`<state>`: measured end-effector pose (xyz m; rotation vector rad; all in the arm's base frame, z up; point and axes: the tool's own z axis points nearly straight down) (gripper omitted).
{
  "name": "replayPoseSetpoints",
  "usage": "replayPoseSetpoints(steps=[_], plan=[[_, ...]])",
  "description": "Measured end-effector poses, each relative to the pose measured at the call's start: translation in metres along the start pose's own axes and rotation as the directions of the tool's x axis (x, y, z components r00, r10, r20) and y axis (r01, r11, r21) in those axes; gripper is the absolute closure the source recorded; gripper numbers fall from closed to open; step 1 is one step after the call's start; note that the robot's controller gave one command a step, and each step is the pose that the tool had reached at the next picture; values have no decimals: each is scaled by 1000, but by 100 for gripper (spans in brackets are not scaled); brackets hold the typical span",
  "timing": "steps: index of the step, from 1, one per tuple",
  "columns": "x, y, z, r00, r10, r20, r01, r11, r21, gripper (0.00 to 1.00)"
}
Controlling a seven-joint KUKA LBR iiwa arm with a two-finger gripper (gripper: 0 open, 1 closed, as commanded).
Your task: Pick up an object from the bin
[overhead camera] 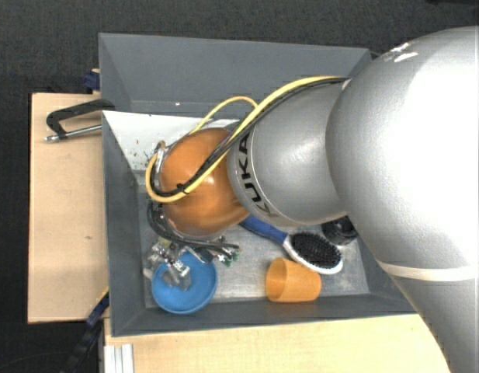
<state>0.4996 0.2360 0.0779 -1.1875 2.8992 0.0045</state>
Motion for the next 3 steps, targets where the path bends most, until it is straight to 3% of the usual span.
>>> replayPoseSetpoints(steps=[1,2,3], plan=[[-3,0,-17,1000,1,0,-1,1000,1,100],[-7,0,-106,1000,2,6,-2,1000,3,100],[-9,0,-120,1000,3,1,-3,1000,1,100]])
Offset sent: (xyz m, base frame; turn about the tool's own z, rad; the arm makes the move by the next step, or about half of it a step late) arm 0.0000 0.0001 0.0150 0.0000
